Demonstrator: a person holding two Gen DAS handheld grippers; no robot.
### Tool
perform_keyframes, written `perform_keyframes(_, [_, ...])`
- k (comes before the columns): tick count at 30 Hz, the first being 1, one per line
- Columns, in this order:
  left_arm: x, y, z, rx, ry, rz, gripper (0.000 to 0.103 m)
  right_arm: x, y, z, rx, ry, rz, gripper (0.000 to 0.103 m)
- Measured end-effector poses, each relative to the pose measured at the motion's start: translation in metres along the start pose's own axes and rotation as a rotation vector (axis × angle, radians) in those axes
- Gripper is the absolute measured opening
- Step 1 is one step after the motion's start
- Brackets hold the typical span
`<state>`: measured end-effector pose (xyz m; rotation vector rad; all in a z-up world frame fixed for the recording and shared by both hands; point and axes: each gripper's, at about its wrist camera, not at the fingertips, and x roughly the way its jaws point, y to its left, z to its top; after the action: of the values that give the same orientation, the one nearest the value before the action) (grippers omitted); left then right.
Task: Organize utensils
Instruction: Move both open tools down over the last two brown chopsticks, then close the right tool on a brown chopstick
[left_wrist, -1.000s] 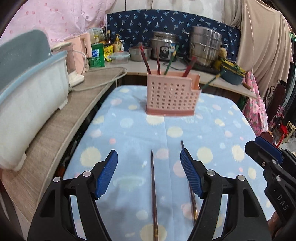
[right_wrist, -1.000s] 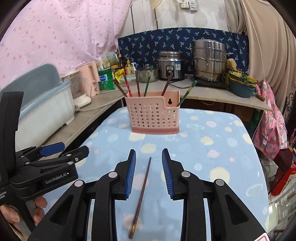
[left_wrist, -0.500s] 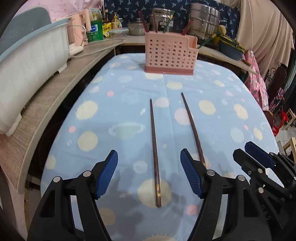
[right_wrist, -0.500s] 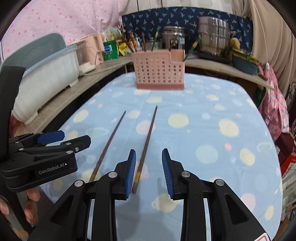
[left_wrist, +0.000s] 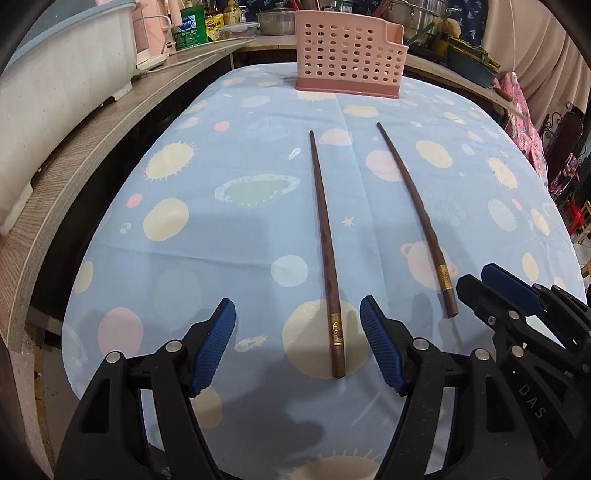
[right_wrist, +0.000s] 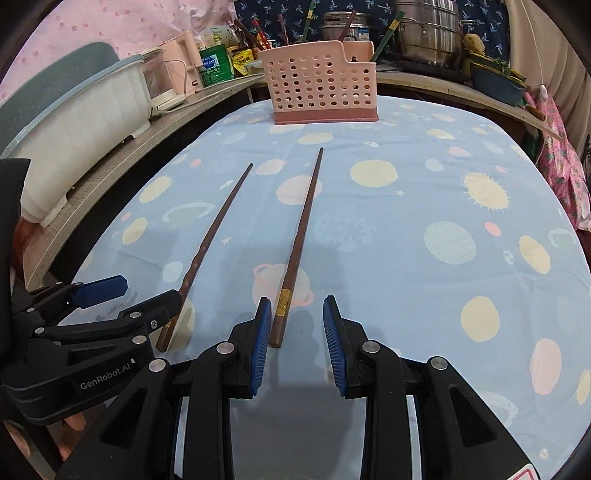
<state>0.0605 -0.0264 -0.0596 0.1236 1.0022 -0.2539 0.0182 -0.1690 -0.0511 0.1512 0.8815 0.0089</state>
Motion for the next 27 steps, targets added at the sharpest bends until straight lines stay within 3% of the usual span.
perform_keyframes(13, [0.012, 0.000, -0.006, 0.005, 0.029, 0.003, 0.066, 0.021, 0.006, 0.003, -0.017, 0.024, -0.001, 0.029])
perform_keyframes(27, [0.009, 0.000, -0.010, 0.015, 0.027, -0.004, 0.060, 0.020, 0.000, -0.002, -0.007, 0.005, -0.037, 0.009])
